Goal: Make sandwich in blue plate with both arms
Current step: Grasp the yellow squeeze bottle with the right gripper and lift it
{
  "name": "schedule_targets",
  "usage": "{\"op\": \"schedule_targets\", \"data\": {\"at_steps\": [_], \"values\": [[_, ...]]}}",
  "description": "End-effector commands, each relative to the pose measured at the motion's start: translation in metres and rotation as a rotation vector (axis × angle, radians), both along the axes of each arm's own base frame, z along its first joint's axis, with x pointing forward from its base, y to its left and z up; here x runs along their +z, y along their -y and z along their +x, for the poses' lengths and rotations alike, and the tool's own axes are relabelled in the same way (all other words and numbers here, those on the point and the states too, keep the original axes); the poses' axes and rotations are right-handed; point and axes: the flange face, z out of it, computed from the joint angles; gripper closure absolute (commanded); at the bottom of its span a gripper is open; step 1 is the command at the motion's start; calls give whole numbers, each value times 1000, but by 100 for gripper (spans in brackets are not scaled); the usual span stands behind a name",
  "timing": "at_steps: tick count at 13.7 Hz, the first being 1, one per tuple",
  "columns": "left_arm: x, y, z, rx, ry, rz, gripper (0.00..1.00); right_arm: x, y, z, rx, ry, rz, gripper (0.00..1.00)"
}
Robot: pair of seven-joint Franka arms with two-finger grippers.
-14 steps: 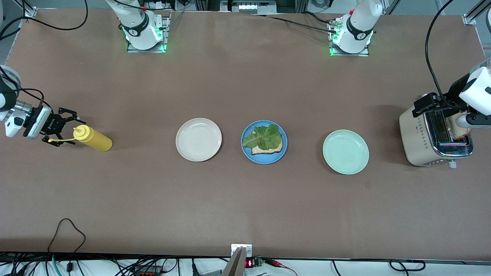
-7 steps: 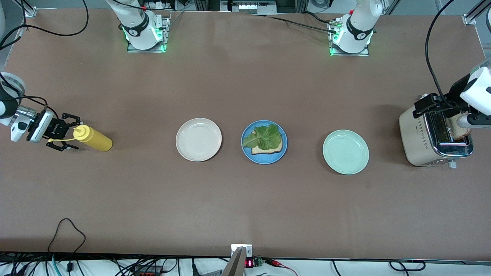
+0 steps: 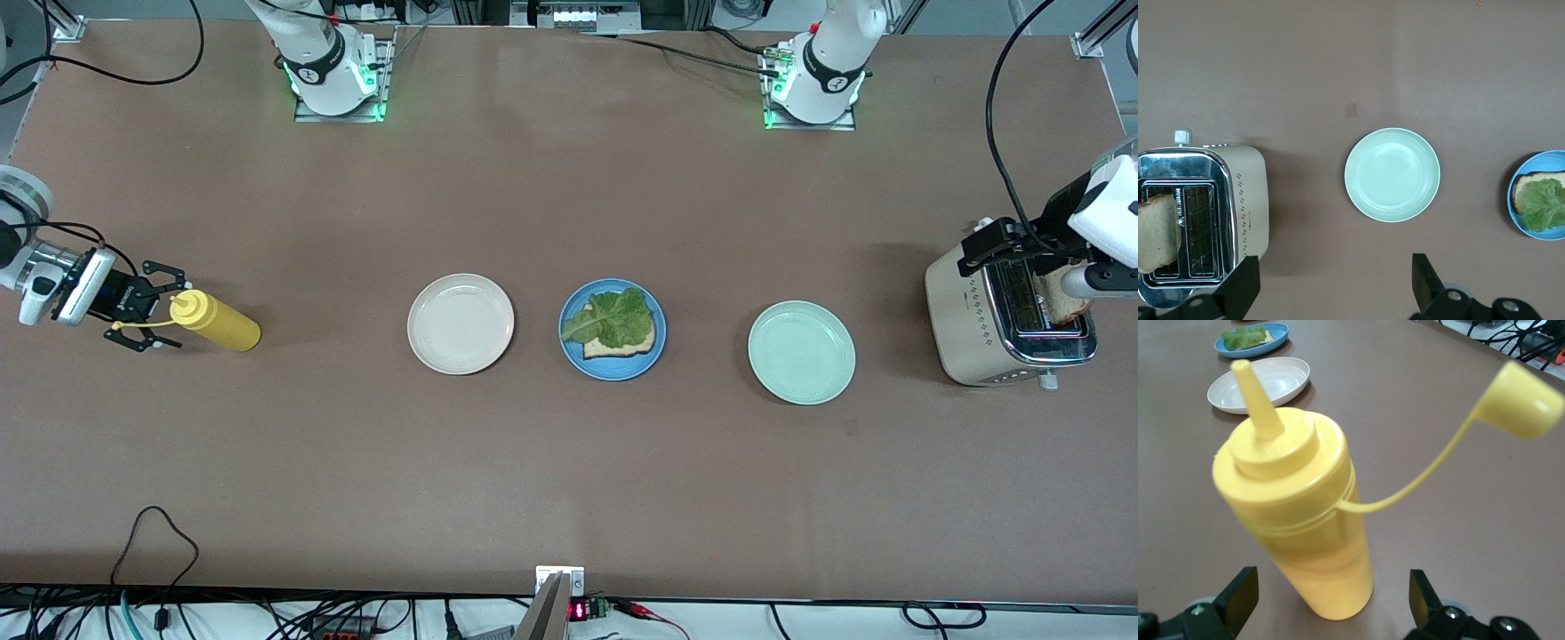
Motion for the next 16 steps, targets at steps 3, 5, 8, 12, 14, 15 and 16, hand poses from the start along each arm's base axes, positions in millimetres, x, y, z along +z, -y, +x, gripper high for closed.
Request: {"op": "schedule_targets", "data": {"at_steps": [3, 5, 8, 12, 14, 15, 16], "values": [[7, 0, -1, -1, 15, -22, 0, -7, 2, -3, 18, 35, 56, 0], [7, -1, -1, -1, 23, -22, 0, -12, 1, -4, 23, 36, 60, 0], [7, -1, -1, -1, 23, -22, 0, -17, 4, -7, 31, 45, 66, 0], [7, -1, -1, -1, 23, -22, 0, -30, 4, -13, 16, 69, 141, 0], [7, -4, -1, 4, 24, -22, 0, -33, 3, -14, 14, 72, 150, 0], [7, -4, -1, 5, 24, -22, 0, -33, 3, -14, 13, 72, 151, 0], [8, -4, 0, 5, 26, -22, 0, -33, 2, -13, 15, 73, 153, 0]]}}
